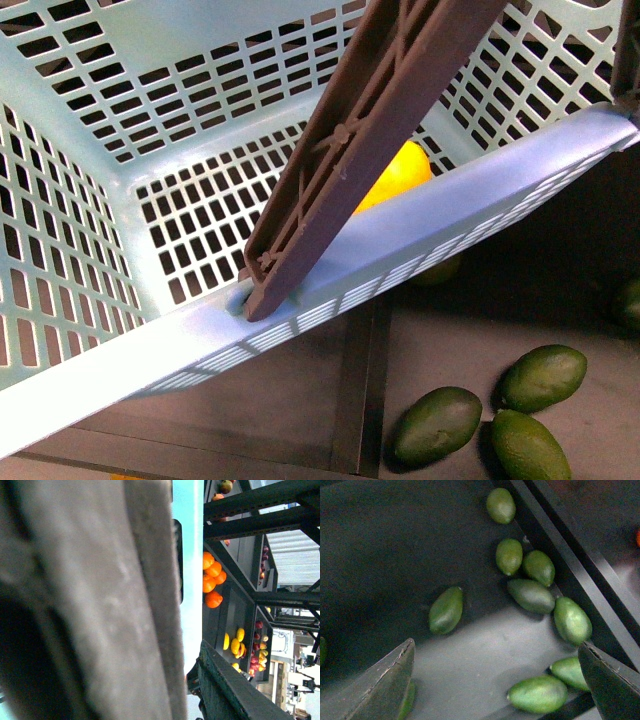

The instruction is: Pick mango and avocado into basket

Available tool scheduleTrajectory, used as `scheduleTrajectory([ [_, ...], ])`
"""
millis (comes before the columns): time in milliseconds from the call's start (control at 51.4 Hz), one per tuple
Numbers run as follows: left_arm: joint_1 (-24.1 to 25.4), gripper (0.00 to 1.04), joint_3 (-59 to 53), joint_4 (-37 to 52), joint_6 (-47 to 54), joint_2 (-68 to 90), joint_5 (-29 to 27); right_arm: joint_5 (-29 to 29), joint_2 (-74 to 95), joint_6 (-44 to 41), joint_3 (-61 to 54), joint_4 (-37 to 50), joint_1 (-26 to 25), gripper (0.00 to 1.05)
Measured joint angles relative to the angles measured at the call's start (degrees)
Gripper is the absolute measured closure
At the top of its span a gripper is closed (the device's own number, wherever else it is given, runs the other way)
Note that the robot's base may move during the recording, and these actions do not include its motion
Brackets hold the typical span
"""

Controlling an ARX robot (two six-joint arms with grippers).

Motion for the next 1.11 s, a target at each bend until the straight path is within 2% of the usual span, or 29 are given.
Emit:
scheduleTrajectory([
  [78, 0.0, 0.76, 0.0, 0.0, 0.0, 0.0, 0.1, -4.6, 6.8, -9.1, 0.7, 7.2, -5.0, 0.09],
  [195, 0.0, 0.76, 0.0, 0.0, -0.1, 0.0, -0.1, -8.9, 15.9, -20.1, 3.5, 12.2, -10.5, 0.09],
  [292, 0.0, 0.76, 0.0, 0.0, 0.1, 0.0, -0.6, -14.5, 23.5, -29.7, 6.9, 11.2, -13.3, 0.09],
  [389, 0.0, 0.76, 0.0, 0.0, 0.0, 0.0, -0.3, -21.9, 32.2, -40.0, 11.6, 8.3, -14.0, 0.09],
  [447, 0.0, 0.76, 0.0, 0.0, 0.0, 0.0, -0.2, -23.9, 36.8, -44.1, 15.2, 6.5, -14.0, 0.09],
  [681, 0.0, 0.76, 0.0, 0.0, 0.0, 0.0, -0.1, -24.4, 50.5, -54.8, 27.0, 0.4, -13.7, 0.09],
  [934, -0.1, 0.76, 0.0, 0.0, 0.0, 0.0, -0.1, -24.5, 59.9, -64.3, 37.0, -6.7, -10.6, 0.09],
  [1109, 0.0, 0.76, 0.0, 0.0, 0.1, 0.0, -0.5, -24.0, 66.4, -79.0, 43.7, -13.6, -7.6, 0.09],
])
